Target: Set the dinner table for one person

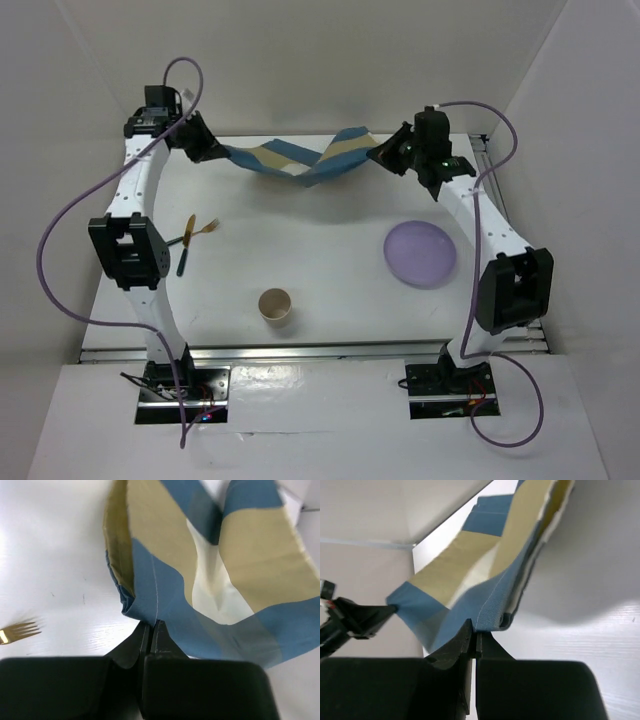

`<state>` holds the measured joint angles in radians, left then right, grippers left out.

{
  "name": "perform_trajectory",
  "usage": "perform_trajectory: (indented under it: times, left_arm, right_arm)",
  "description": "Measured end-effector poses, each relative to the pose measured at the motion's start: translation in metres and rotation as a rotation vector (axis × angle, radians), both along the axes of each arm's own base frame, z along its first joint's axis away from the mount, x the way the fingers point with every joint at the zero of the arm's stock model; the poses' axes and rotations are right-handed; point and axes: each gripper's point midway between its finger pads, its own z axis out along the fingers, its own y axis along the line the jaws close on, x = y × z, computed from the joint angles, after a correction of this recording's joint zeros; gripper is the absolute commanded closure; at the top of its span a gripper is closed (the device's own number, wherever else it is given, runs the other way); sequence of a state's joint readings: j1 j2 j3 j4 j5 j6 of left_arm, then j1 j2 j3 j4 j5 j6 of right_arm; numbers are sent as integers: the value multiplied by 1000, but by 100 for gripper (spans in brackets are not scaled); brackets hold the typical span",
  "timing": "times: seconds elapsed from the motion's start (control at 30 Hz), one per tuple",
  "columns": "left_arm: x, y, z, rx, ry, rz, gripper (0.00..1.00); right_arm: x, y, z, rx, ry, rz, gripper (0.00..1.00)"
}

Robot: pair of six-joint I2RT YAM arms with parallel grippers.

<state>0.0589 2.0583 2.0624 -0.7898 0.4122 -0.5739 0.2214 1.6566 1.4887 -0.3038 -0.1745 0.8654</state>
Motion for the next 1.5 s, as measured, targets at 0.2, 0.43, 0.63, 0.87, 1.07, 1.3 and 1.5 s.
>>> perform_trajectory:
  times: [0.2,0.43,0.63,0.87,1.07,1.3,1.5]
  left_arm:
    - [-27,20,46,-13,-76,28,100]
    - [-107,6,-18,-26,140,4,100]
    - [-112,5,-21,-30,162,3,100]
    - [-45,12,18,-27,18,15,100]
    - [28,18,55,-87,-143,-13,100]
    - [5,20,58,-166,-147,-49,100]
    - [-67,12,-3,-205,31,-46,69]
  right_arm:
    - [-37,-9,0,-14,2,12,100]
    - [-111,-21,-75,-55,213,32,100]
    - [-123,-22,-74,-73,216,59,100]
    - [-59,-10,-64,-96,180,99,100]
    - [61,-6,-11,-78,7,90,100]
    - [43,-8,4,-57,-78,120,100]
    - [-53,8,-91,-59,105,240,74]
